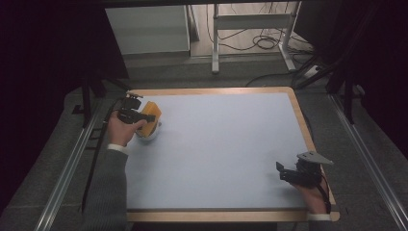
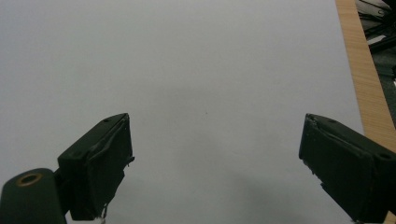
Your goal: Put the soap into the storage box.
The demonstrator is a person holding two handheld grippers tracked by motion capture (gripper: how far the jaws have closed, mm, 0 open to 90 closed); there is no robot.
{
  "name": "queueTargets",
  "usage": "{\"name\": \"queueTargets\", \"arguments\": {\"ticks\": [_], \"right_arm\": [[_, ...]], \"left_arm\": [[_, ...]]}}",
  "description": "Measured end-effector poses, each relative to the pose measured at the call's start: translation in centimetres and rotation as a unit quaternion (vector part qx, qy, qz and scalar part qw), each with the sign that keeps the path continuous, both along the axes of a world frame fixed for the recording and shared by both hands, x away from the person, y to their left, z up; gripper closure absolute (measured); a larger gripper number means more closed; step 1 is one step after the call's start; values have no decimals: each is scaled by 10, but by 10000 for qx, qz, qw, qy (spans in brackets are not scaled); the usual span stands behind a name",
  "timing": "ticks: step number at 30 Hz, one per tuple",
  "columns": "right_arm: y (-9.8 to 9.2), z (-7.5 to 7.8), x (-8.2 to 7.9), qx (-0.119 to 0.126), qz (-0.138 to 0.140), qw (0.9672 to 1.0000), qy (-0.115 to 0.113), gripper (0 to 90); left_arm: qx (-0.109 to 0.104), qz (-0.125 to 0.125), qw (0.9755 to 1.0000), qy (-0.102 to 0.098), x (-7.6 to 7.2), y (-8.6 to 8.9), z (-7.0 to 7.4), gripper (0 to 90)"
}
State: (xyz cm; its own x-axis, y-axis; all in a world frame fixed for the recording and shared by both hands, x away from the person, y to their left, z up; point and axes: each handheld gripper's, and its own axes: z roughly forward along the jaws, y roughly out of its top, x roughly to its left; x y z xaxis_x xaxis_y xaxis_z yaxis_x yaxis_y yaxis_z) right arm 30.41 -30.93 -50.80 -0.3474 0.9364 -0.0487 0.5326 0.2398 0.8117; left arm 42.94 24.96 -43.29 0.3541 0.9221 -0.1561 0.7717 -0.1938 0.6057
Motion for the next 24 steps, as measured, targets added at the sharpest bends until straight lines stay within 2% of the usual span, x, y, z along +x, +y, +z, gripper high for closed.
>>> {"name": "queueTargets", "arguments": {"ticks": [8, 14, 16, 21, 23, 24], "right_arm": [[0, 0, 0, -2, -17, 10000, -17, 96], [-1, 0, 0, -11, -39, 10000, -14, 96], [-1, 0, 0, -21, -38, 10000, -13, 96], [-1, 0, 0, -21, -28, 10000, -18, 96], [-2, 0, 0, -22, -45, 10000, -15, 96], [-2, -1, 0, -13, -47, 10000, -10, 96]], "left_arm": [[-6, 146, 9998, 165, 12, 7, -8, 608], [-12, 283, 9995, 113, 16, 10, -11, 608], [-73, 304, 9994, 154, 18, 11, -14, 608], [-51, 408, 9990, 162, 20, 13, -20, 608], [-146, 437, 9987, 203, 21, 14, -24, 608], [-108, 427, 9988, 207, 21, 14, -25, 608]]}}
